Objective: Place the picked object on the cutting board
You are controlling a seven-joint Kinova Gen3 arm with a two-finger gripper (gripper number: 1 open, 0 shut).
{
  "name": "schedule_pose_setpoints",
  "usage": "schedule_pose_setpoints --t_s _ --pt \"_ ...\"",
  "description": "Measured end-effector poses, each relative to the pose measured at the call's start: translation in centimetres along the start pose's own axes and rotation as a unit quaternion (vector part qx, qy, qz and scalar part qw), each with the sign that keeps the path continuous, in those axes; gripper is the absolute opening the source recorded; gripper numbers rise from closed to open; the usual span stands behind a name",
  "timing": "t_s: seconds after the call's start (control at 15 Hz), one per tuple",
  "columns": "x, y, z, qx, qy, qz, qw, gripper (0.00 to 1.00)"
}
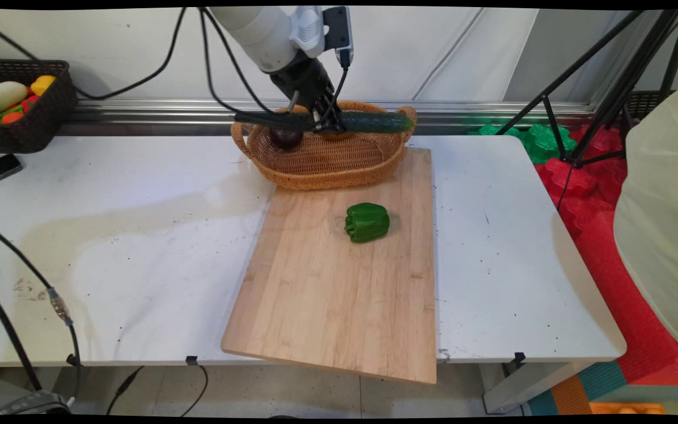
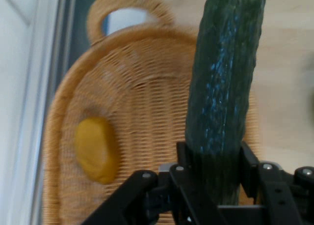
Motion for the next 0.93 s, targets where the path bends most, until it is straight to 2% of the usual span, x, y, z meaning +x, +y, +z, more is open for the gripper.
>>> schedule_pose_setpoints --t_s 0.27,0.47,0.93 --pt "0.6 4.5 -3.5 -0.034 0.015 0.011 0.9993 0.00" --pt "0.5 8.5 -5.5 -0.069 0.024 0.021 0.9971 0.00" --pt "-0.3 14.9 -6.3 -0.133 0.030 0.042 0.9898 0.00"
